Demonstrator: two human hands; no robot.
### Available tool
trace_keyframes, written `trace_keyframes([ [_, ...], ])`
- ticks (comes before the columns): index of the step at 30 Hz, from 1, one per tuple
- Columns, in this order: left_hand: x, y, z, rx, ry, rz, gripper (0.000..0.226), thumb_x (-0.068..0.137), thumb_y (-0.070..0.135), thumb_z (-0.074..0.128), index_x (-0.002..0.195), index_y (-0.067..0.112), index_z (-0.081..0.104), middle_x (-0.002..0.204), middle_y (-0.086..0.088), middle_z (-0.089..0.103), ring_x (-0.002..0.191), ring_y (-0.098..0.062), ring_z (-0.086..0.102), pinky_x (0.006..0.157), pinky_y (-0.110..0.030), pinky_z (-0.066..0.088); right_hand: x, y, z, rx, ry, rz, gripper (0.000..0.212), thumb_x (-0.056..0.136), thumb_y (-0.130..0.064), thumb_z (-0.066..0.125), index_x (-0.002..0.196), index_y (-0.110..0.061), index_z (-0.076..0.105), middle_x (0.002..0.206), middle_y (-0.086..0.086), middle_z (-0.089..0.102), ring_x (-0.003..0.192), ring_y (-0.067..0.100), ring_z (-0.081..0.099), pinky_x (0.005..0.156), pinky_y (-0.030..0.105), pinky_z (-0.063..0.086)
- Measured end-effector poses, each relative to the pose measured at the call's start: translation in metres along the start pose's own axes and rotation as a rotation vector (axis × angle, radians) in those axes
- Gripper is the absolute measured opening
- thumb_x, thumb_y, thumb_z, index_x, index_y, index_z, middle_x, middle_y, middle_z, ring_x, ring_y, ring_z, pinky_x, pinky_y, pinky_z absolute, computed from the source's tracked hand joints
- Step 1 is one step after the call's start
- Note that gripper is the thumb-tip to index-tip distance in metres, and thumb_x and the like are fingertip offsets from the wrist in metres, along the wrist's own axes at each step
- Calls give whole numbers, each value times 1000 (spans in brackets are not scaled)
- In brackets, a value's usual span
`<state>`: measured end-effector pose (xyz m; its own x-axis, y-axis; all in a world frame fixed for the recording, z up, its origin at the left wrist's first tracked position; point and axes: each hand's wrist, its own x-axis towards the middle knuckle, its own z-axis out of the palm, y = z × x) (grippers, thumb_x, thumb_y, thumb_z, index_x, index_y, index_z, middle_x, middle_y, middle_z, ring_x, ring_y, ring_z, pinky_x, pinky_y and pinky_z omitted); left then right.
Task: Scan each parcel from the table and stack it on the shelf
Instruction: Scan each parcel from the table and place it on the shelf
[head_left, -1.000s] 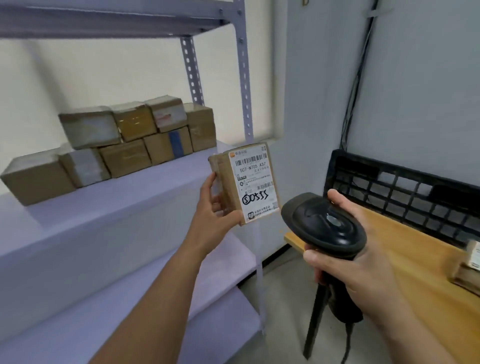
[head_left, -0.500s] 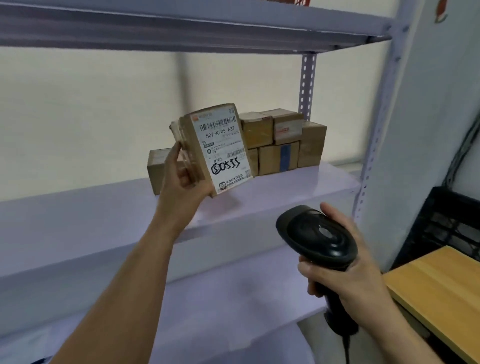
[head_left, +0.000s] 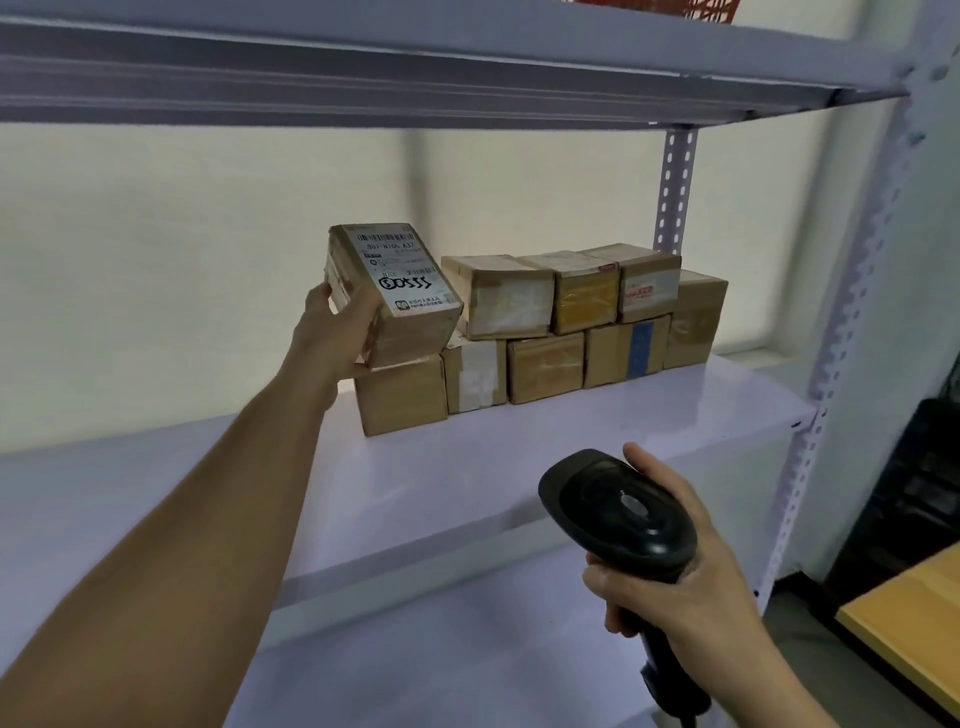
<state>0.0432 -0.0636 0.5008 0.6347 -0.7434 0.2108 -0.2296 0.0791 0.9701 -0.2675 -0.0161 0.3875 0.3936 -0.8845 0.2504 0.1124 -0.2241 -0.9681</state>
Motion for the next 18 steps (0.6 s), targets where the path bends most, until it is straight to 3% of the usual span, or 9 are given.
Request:
trace_keyframes([
  [5,30,1,2,111,42,-49,64,89,47,44,143,14,35,129,-11,55,108,-29,62,61,-31,53,3,4,1,15,27,17,95,66,21,74,115,-59,58,107,0,67,50,38,59,49,41,54],
  [9,41,-3,1,196,25,-21,58,93,56,31,136,20,46,128,-12,56,112,-36,58,57,-37,57,1,3,4,47,20,36,92,58,9,80,113,-61,58,112,14,62,52,37,60,48,36,53],
  [11,38,-7,2,239,5,4,63,93,63,35,142,25,41,127,-6,54,113,-32,56,69,-42,58,-1,2,4,60,16,47,91,54,5,80,112,-62,57,112,16,61,53,35,61,48,36,53],
  [13,35,-13,3,282,-22,46,71,87,63,50,148,32,31,132,-4,52,117,-30,54,88,-49,54,-1,3,1,57,19,48,94,61,14,80,112,-62,57,113,17,61,53,35,61,48,37,53],
  [15,34,-19,4,349,-31,71,81,83,51,64,150,38,20,136,-3,51,120,-30,52,98,-49,48,-1,3,-3,36,32,43,96,66,21,76,114,-60,57,114,14,61,52,35,60,48,37,53],
  [18,33,-25,7,396,-9,71,87,88,33,65,153,37,7,141,-2,49,126,-32,47,104,-40,40,-1,2,-8,9,52,39,95,66,21,74,121,-54,55,114,9,62,51,37,60,49,37,54],
])
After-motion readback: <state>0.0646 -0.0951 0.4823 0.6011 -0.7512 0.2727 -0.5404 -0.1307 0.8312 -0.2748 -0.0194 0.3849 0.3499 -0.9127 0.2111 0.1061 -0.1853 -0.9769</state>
